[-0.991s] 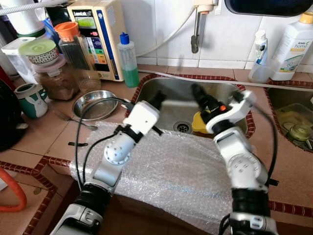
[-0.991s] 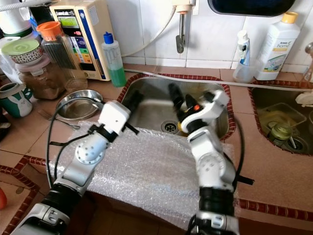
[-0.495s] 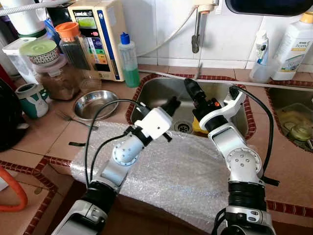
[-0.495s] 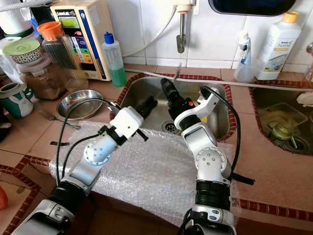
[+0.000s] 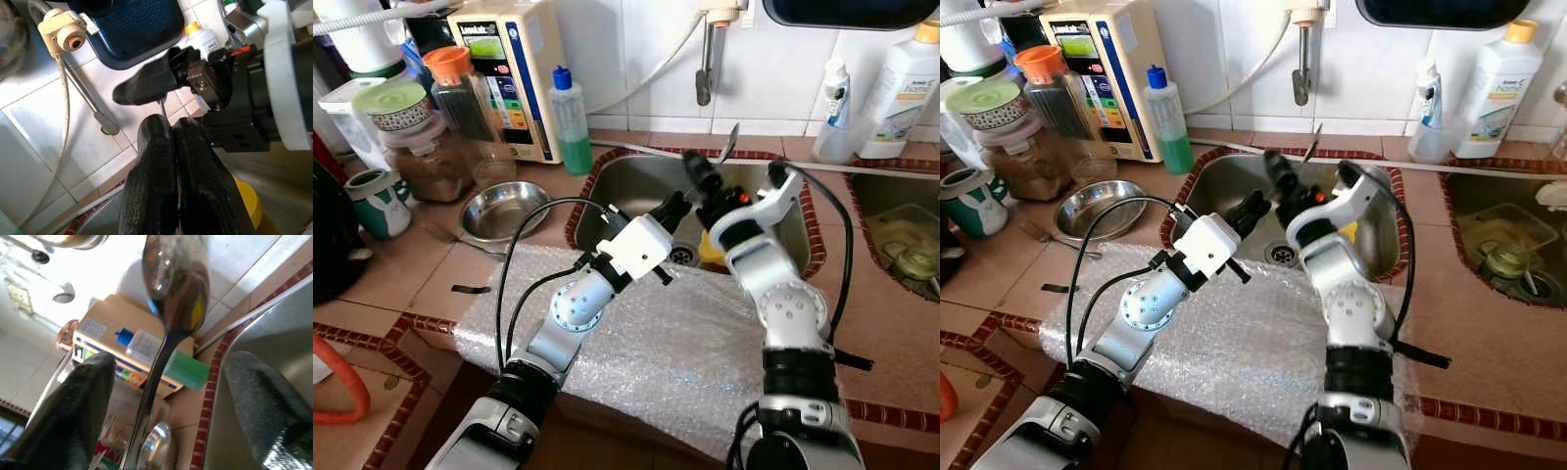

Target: Kitchen organization

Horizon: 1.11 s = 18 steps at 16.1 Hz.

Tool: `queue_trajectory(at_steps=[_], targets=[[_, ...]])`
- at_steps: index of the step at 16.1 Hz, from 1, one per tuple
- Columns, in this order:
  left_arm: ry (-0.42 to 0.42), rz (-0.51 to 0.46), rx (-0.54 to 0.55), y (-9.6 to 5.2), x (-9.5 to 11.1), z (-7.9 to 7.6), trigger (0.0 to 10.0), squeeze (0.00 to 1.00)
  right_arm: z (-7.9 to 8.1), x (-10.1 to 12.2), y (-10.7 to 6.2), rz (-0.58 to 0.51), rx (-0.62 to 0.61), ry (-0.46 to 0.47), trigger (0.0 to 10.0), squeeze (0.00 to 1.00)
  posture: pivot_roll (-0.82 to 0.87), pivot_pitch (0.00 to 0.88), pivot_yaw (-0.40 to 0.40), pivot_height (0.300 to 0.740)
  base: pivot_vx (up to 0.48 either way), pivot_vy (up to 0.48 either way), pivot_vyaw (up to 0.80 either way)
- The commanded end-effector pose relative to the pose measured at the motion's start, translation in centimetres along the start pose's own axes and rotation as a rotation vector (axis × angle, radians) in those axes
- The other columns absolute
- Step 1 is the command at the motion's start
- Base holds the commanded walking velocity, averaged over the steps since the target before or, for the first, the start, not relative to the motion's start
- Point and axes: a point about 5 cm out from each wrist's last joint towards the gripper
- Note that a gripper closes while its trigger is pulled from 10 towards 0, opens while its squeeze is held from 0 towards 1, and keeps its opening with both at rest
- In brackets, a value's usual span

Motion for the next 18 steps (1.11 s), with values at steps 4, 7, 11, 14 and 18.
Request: queue_trajectory(at_steps=[4,7,11,14,18], targets=[[0.026,-0.009,-0.014,-0.1,0.1,0.3,0.0,0.00,-1.2,-0.4,0.3,-0.002,-0.115,-0.021,0.0,0.00,0.00,0.007,0.127,0.740,0.000,0.000,0.00],[0.062,-0.003,-0.042,-0.1,0.0,0.2,0.0,0.00,-2.5,-0.7,0.4,0.049,-0.239,-0.082,0.0,0.00,0.00,0.006,0.129,0.740,0.000,0.000,0.00],[0.078,-0.002,-0.044,0.0,-0.1,0.2,0.0,0.00,-2.9,-0.8,0.5,0.073,-0.278,-0.085,0.0,0.00,0.00,0.006,0.129,0.740,0.000,0.000,0.00],[0.103,-0.001,-0.065,-0.1,-0.2,0.0,0.0,0.00,-3.1,-1.0,0.7,0.103,-0.307,-0.078,0.0,0.00,0.00,0.008,0.128,0.740,0.000,0.000,0.00],[0.136,0.002,-0.101,-0.3,-0.4,-0.5,0.0,0.00,-2.8,-0.7,0.8,0.111,-0.307,-0.072,0.0,0.00,0.00,0.010,0.127,0.740,0.000,0.000,0.00]])
Point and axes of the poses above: a point about 5 cm out from each wrist's last joint towards the gripper, its own y axis pointing out of the wrist towards the gripper, its own x axis along the axis of the wrist's last joint, z = x × y, and after that the axes turned 3 degrees about -y, right-handed
